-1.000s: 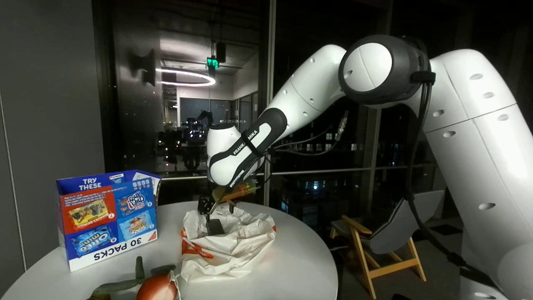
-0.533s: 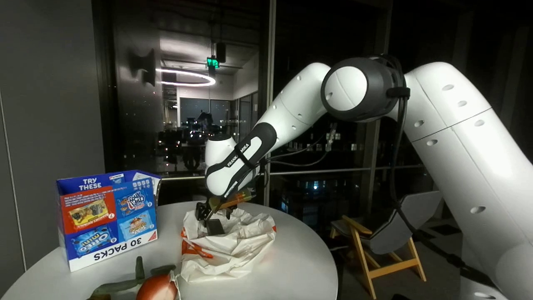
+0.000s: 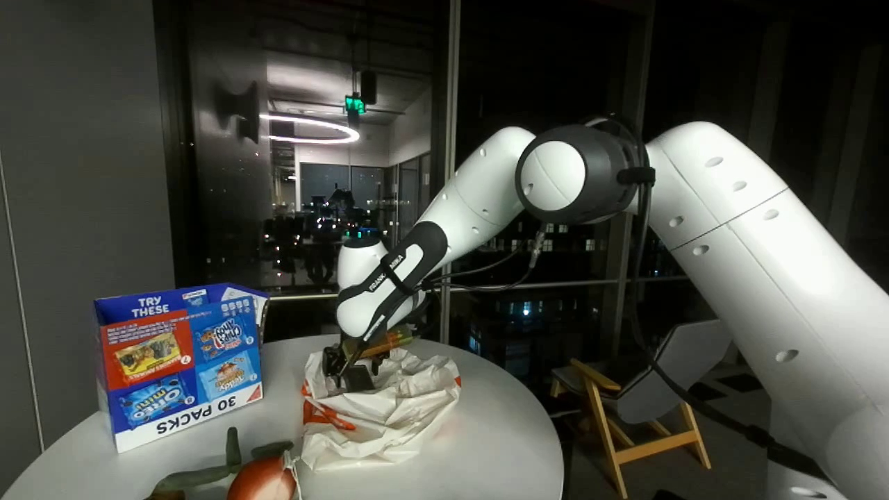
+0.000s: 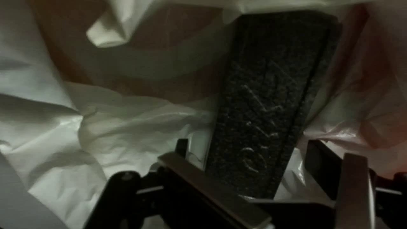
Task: Remove the items from the plastic bag and put them on the table
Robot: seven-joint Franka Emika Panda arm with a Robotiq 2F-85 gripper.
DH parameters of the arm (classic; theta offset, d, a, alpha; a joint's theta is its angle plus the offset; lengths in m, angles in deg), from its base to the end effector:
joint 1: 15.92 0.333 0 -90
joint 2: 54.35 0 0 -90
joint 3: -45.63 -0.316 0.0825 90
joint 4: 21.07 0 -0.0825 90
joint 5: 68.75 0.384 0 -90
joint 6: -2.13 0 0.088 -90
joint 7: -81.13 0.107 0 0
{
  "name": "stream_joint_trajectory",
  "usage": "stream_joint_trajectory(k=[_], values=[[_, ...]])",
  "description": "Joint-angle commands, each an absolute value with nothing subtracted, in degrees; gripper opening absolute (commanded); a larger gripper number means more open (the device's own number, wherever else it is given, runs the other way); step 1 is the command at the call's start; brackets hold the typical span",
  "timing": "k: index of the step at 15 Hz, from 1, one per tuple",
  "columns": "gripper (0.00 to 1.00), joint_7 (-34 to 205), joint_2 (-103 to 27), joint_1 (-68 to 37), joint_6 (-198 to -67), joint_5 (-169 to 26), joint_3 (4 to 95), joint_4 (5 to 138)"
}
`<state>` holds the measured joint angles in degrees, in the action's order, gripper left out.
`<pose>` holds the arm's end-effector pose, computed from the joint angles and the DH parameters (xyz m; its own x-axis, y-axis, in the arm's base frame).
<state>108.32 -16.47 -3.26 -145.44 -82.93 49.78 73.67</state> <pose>0.7004 0.1163 0.2522 0.9471 -0.0925 0.3074 -0.1267 -0.9875 0.0932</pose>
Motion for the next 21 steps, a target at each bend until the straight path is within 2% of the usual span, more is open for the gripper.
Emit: stream_joint_trajectory(k=[1,3,4,6,12,18,21], values=[[0.7,107.3,-15.3,-2.6,-145.8,-81.2,50.7,71.1],[0.56,107.5,-15.8,-2.4,-145.5,-81.2,50.9,71.3],[0.45,107.7,-16.0,-2.3,-145.4,-81.3,51.1,71.4],[0.34,108.1,-16.4,-2.0,-145.1,-81.5,51.4,71.6],[0.31,108.9,-22.0,0.4,-142.8,-83.4,53.7,74.7],[0.31,101.2,-31.2,-2.9,-136.2,-80.4,49.1,77.6],[0.31,90.2,-35.8,-5.9,-137.8,-77.1,44.4,81.2]])
